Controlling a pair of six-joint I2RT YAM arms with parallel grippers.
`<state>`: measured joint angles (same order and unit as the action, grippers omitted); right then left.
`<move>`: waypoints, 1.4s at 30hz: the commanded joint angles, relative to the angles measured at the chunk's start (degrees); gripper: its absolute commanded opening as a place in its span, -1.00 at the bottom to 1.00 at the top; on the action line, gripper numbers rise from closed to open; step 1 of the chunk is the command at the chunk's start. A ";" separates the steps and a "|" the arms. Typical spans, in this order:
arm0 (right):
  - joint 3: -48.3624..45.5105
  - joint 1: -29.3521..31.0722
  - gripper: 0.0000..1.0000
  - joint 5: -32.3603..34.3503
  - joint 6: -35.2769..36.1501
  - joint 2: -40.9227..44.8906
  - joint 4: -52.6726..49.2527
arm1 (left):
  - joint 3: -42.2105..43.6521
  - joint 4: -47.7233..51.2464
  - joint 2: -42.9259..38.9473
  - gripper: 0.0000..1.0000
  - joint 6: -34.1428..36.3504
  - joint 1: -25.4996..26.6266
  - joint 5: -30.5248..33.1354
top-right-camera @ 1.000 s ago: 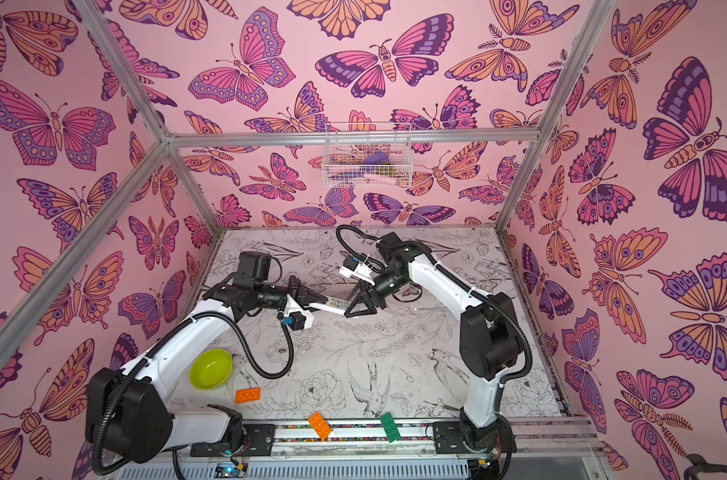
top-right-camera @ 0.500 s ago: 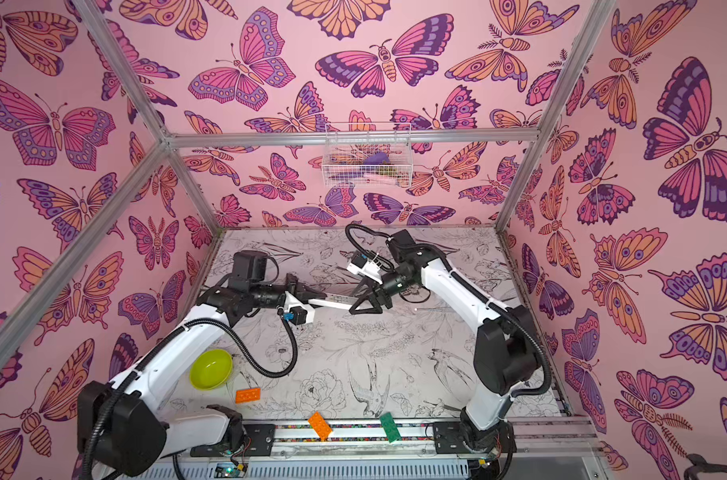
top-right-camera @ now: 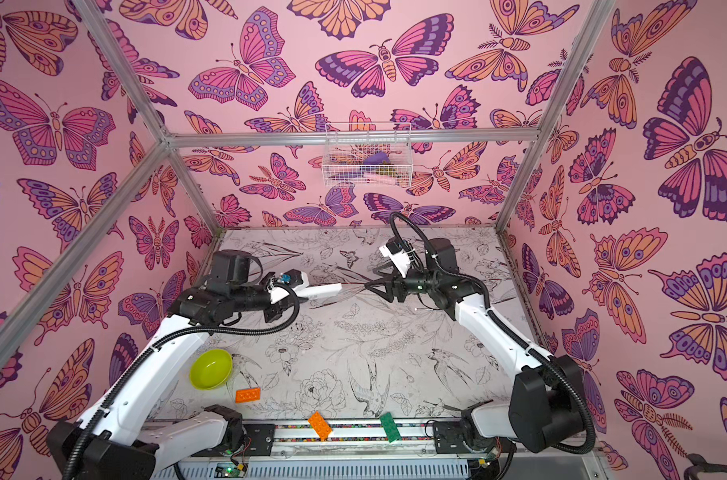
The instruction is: Unload the batteries from the remote control
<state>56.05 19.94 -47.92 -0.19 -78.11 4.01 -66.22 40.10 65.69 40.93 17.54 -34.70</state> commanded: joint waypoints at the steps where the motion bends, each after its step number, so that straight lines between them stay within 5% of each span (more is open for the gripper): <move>1: -2.55 1.26 0.32 6.82 -12.21 -0.23 15.10 | -1.14 7.46 0.29 -1.00 -19.35 -0.32 0.68; 5: -2.97 5.07 0.32 9.21 -13.45 -1.91 15.68 | 3.10 5.36 0.20 -1.00 -26.28 -1.16 -2.49; 10: -3.89 7.46 0.31 8.09 -17.94 -4.93 18.32 | 10.67 -5.98 -0.31 -1.00 -41.35 -9.77 -10.19; 16: -5.56 12.13 0.31 9.22 -21.25 -8.58 21.92 | 19.57 -16.84 0.23 -1.00 -47.54 -13.02 -18.56; 22: -5.09 13.01 0.31 6.79 -33.87 -17.00 27.78 | 29.14 -29.03 -2.33 -1.00 -56.39 -15.62 -21.81; 26: -6.44 14.16 0.30 7.39 -38.64 -19.69 32.62 | 32.40 -30.84 -3.54 -1.00 -56.54 -16.46 -22.08; 42: 0.95 17.29 0.23 2.13 -39.29 -29.53 32.77 | 35.98 -35.39 -3.60 -1.00 -57.89 -17.04 -22.55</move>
<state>54.76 36.32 -43.59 -38.87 -106.72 34.04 -31.22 7.05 62.72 -17.02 1.02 -55.55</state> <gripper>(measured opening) 0.621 0.190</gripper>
